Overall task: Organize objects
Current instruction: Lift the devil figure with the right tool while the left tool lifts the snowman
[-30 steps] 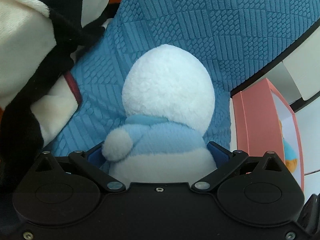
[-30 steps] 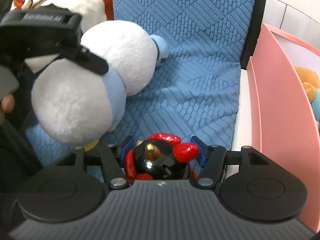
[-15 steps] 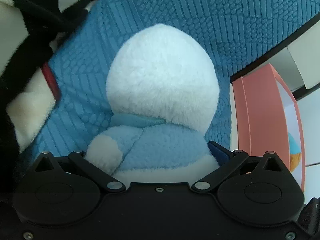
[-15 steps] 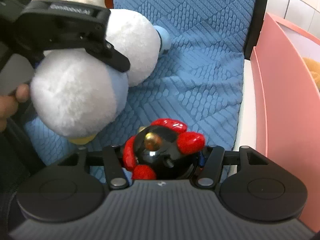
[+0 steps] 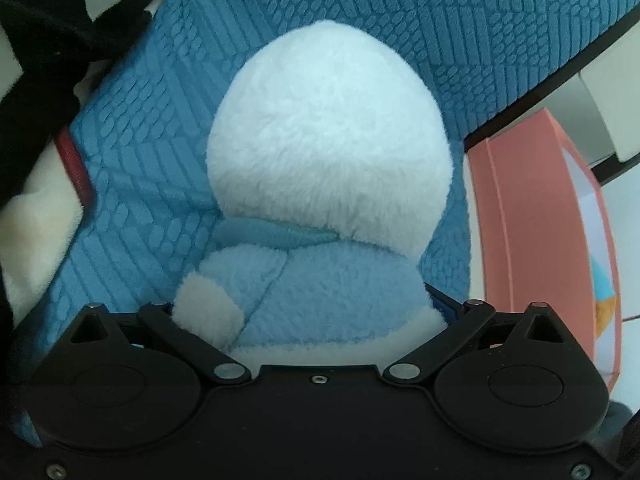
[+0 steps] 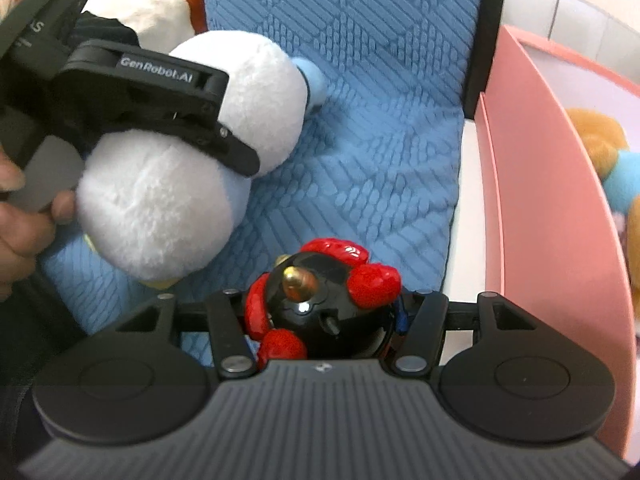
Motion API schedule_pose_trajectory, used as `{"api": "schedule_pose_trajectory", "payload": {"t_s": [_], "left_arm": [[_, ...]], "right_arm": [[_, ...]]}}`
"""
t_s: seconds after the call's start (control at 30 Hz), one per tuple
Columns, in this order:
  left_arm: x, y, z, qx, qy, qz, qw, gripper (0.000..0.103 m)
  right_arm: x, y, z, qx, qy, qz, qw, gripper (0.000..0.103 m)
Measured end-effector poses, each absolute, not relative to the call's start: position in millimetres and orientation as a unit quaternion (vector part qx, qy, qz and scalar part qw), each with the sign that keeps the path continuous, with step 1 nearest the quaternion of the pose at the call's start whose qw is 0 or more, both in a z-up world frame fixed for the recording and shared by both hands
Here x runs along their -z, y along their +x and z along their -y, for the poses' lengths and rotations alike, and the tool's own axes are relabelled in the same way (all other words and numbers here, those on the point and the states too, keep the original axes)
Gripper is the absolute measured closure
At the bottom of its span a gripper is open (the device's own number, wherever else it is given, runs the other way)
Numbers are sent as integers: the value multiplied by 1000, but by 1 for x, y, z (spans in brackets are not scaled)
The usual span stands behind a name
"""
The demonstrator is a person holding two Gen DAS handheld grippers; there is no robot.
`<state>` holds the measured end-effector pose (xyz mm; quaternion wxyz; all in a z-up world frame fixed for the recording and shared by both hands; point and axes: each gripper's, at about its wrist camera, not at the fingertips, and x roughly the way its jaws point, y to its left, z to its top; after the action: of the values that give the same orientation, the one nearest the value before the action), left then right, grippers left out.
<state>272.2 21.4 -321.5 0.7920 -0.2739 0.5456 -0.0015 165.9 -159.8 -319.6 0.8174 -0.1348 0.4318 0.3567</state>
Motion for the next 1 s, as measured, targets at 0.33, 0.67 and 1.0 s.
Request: {"api": "schedule_pose_trajectory", "payload": {"t_s": [0.33,0.67,1.0], "left_arm": [[304,249,-31,-7,-289,-511,810,18],[290,233,-44,-17,-321,-486,813,19],[256,218,-47,-16,-314,-456,833,20]], "right_arm": [[316,160,165,-351,-126,-445,814,43],[296,172,161,-359,-111,-453,808,43],[262,180,166,-376,-95,-447,806,43]]}}
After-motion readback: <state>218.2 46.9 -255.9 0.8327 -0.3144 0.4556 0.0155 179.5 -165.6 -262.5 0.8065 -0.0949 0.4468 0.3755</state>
